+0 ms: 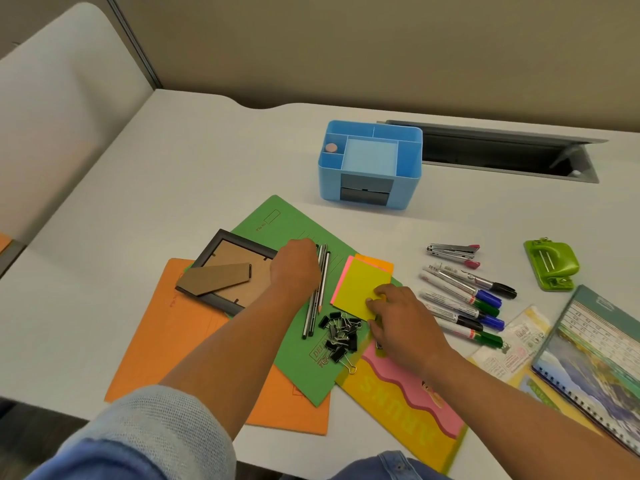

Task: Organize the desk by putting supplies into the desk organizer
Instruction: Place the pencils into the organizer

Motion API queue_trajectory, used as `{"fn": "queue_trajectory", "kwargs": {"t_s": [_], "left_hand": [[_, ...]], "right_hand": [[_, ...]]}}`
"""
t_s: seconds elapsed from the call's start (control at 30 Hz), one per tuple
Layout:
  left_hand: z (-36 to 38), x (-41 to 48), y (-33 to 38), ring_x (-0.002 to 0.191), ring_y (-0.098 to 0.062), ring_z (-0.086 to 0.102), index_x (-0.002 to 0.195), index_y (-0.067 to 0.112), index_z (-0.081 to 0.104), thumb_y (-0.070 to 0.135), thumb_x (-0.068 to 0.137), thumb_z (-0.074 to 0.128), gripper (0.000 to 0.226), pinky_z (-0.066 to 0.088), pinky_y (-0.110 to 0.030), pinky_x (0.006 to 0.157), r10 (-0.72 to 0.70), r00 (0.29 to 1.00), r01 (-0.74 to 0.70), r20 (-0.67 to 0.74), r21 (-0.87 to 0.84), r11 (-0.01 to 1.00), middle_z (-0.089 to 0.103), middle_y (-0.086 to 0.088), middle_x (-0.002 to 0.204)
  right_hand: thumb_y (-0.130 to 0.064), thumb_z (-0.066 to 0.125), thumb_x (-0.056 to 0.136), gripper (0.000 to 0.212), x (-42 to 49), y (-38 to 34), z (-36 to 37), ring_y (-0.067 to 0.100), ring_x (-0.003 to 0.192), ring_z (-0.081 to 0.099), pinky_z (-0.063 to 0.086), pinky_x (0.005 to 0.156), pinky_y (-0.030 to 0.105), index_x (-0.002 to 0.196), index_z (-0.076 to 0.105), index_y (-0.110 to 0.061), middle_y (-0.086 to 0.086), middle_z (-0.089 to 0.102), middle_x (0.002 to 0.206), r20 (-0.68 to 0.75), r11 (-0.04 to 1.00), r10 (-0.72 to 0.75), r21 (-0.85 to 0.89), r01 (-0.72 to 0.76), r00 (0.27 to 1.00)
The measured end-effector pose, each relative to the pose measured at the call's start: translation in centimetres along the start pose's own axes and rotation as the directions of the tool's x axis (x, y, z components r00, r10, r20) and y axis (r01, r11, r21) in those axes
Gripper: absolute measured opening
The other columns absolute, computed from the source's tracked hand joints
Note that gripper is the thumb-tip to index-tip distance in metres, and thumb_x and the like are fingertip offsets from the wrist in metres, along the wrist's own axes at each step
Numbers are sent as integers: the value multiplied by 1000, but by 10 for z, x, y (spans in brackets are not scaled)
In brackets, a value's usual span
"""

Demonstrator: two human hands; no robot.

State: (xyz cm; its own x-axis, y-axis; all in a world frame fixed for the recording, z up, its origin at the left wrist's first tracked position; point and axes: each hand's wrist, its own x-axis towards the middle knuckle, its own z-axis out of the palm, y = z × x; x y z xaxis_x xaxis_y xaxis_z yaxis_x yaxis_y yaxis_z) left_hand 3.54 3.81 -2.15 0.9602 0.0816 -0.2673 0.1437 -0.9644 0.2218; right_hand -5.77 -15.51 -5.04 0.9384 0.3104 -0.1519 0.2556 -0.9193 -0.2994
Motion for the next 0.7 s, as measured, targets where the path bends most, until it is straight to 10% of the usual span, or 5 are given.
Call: {"fn": "queue_trajectory", "kwargs": {"t_s": [0.4,0.7], "left_hand": [[-20,32,4,50,-14,35,58,13,33,12,76,64,36,24,-25,43,-2,996,-21,-86,-269,963,37,-1,56],[-102,37,10,56,-11,50,84,13,63,18,76,66,10,48,-28,59,29,897,-273,-441,-501,822,59,1,63]], "right_hand": [[-34,55,94,31,2,2,-1,23,121,45,39,101,34,121,63,-22,1,50,135,5,1000,-25,2,25,1000],[-32,59,91,30,0,3,3,25,120,48,41,101,35,119,64,-20,3,53,132,-26,1000,-28,10,29,999]]}}
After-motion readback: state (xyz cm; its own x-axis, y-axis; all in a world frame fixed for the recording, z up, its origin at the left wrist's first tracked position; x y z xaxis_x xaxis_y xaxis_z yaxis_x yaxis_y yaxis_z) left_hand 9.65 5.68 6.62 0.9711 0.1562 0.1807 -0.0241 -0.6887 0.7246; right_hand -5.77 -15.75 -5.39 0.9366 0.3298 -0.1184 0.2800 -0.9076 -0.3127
